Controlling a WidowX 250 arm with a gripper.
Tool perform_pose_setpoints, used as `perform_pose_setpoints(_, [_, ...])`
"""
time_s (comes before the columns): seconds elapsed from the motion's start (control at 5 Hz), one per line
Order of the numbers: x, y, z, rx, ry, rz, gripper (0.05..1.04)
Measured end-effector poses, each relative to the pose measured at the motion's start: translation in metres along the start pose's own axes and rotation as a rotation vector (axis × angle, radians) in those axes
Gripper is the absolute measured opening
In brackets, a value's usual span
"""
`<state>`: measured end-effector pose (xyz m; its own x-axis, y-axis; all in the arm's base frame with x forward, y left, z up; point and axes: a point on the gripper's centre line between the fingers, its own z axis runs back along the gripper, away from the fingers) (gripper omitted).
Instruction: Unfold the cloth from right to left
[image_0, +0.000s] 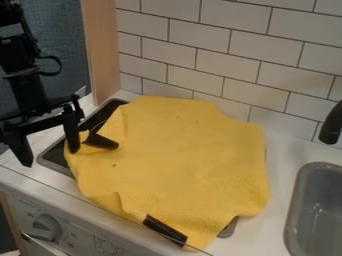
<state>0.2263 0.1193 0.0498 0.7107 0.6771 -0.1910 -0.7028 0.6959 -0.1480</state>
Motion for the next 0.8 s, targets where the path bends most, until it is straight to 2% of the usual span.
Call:
perform_pose_setpoints(0.6, [-0.022, -0.027, 0.043, -0.109, -0.075, -0.238, 0.999])
perform_pose_setpoints(0.8, [-0.029, -0.030, 0.055, -0.120, -0.098, -0.301, 0.999])
